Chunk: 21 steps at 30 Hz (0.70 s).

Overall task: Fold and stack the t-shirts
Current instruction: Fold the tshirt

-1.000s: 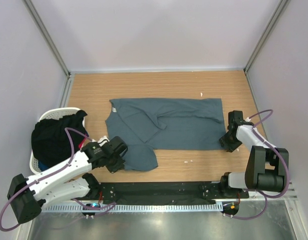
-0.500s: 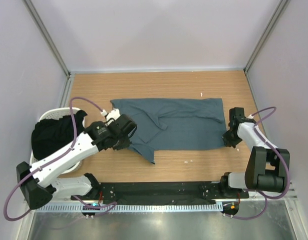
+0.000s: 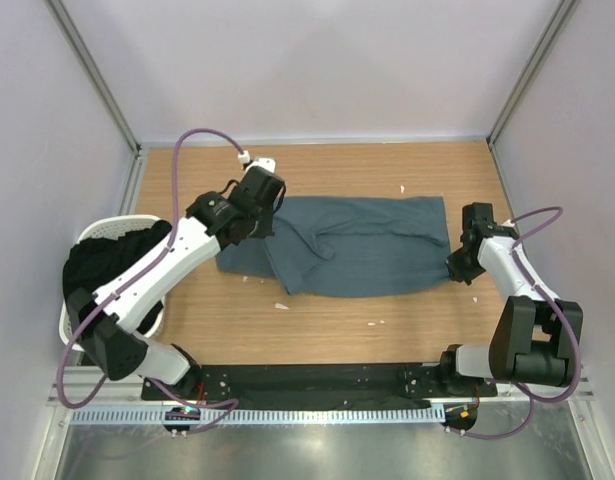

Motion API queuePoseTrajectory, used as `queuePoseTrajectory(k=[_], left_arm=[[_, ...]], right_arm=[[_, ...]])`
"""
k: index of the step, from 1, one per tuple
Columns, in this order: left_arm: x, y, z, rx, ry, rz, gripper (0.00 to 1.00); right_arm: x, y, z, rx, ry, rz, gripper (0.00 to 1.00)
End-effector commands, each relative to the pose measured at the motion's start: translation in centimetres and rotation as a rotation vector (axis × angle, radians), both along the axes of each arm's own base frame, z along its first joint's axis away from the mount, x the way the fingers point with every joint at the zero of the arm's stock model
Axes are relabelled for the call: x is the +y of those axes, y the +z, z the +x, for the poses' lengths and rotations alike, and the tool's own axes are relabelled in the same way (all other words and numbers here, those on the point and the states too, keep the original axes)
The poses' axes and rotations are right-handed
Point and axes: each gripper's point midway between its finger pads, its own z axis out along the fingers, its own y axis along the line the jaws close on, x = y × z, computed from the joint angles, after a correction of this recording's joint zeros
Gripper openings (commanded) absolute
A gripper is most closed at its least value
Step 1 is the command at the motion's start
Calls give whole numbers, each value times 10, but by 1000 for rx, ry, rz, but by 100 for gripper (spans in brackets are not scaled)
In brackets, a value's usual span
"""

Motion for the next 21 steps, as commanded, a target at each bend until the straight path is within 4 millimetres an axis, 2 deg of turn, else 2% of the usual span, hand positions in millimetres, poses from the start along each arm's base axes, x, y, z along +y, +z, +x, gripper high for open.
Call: queuePoseTrajectory(k=[1, 2, 5, 8, 10, 11, 14, 15, 21], left_arm=[[-24, 33, 36, -129, -134, -5, 0], [-29, 42, 41, -154, -160, -6, 0], [-44, 47, 54, -170, -192, -25, 0], [-53, 36, 63, -154, -208, -10, 0], [-51, 37, 72, -165, -198, 12, 0], [-48, 31, 77, -154, -183, 30, 0], [-30, 38, 95, -169, -101, 32, 0], [-18, 39, 103, -168, -59, 32, 0], [18, 54, 125, -208, 55, 36, 0]], right_arm=[[-2, 19, 16, -67, -55, 10, 1], [-2, 23, 20, -79, -60, 16, 1], [-1, 28, 25, -85, -70, 26, 1], [-3, 31, 31, -92, -76, 22, 1], [-5, 29, 34, -71, -83, 23, 1], [-6, 32, 38, -74, -85, 26, 1], [-9, 31, 44, -52, -91, 25, 1], [-9, 32, 45, -52, -92, 26, 1], [-8, 37, 61, -69, -84, 45, 1]])
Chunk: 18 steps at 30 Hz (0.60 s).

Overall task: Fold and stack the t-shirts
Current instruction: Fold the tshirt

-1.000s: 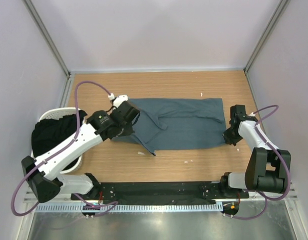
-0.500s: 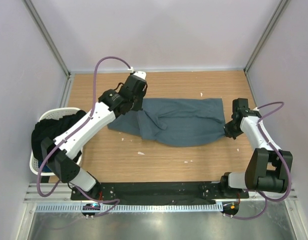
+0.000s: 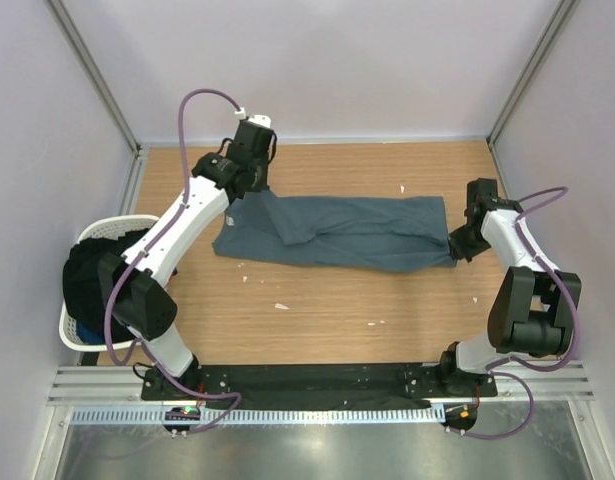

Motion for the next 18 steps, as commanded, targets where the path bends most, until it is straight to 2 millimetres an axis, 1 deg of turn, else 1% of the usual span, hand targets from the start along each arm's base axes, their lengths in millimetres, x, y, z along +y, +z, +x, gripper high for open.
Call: queuePoseTrajectory(k=[1, 4, 7, 9, 10, 11, 13, 14, 16, 17, 18], left_arm=[[17, 38, 17, -109, 64, -25, 0], [21, 44, 24, -127, 70, -19, 0], [21, 49, 29, -146, 70, -20, 0], [24, 48, 33, -148, 85, -7, 0], [25, 50, 34, -154, 90, -6, 0], [29, 49, 36, -155, 106, 4, 0], [34, 46, 37, -151, 125, 6, 0], [38, 45, 37, -149, 136, 9, 0], [42, 46, 38, -154, 149, 1, 0], [45, 43, 39, -149, 154, 2, 0], [43, 44, 40, -154, 146, -9, 0]], right_arm=[[-5, 17, 16, -54, -28, -4, 1], [-4, 17, 18, -56, -30, 4, 1], [-4, 18, 25, -65, -30, 13, 1], [-4, 19, 30, -72, -26, 20, 1], [-5, 16, 33, -61, -26, 22, 1], [-6, 20, 39, -74, -23, 19, 1], [-7, 16, 44, -56, -17, 21, 1], [-8, 19, 50, -63, -13, 22, 1], [-8, 19, 56, -62, -9, 21, 1], [-9, 17, 59, -56, -8, 23, 1], [-8, 16, 60, -54, -4, 26, 1]])
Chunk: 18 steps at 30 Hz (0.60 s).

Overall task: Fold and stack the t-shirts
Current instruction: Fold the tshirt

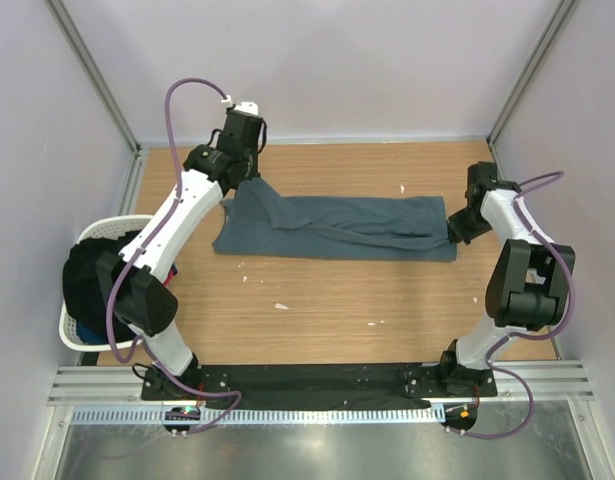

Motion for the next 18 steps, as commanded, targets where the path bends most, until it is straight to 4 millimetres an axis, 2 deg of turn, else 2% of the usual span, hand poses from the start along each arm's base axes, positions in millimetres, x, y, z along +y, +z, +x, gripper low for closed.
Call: queuePoseTrajectory(k=[1, 8, 18], left_arm=[[7, 17, 13, -74, 29, -19, 0], [3, 19, 22, -98, 18, -24, 0], [26, 15, 30, -96, 106, -1, 0]], right_arm=[[-5, 12, 17, -37, -5, -10, 1], [-2, 9, 30, -44, -4, 20, 1], [0, 6, 46, -41, -6, 53, 1]])
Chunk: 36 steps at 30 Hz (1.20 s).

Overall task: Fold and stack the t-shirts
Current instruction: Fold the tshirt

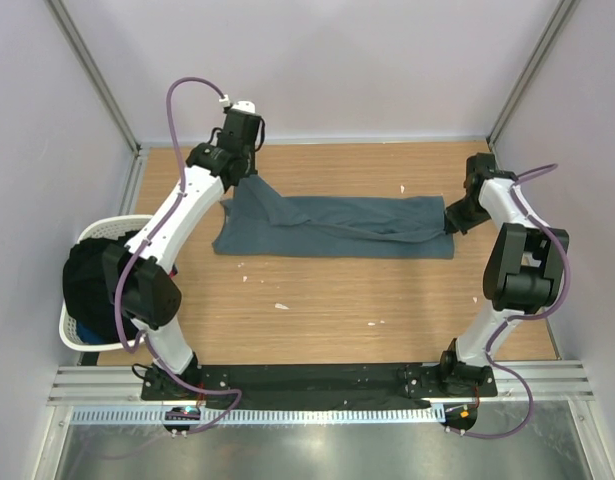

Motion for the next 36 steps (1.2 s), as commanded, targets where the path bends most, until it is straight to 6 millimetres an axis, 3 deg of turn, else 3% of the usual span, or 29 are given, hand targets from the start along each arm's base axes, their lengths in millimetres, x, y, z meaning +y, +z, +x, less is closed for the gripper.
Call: queuePoseTrajectory(k=[1, 8, 22, 36], left_arm=[[17, 26, 12, -92, 71, -23, 0], [29, 25, 16, -91, 106, -37, 0], [10, 2, 27, -56, 57, -94, 0], [15, -36, 30, 15, 87, -41, 0]], right_arm=[[-4, 11, 14, -34, -20, 7, 1], [-4, 10, 19, -36, -29, 22, 1], [-5, -1, 33, -13, -13, 34, 1], [-9, -20, 46, 21, 8, 32, 1]])
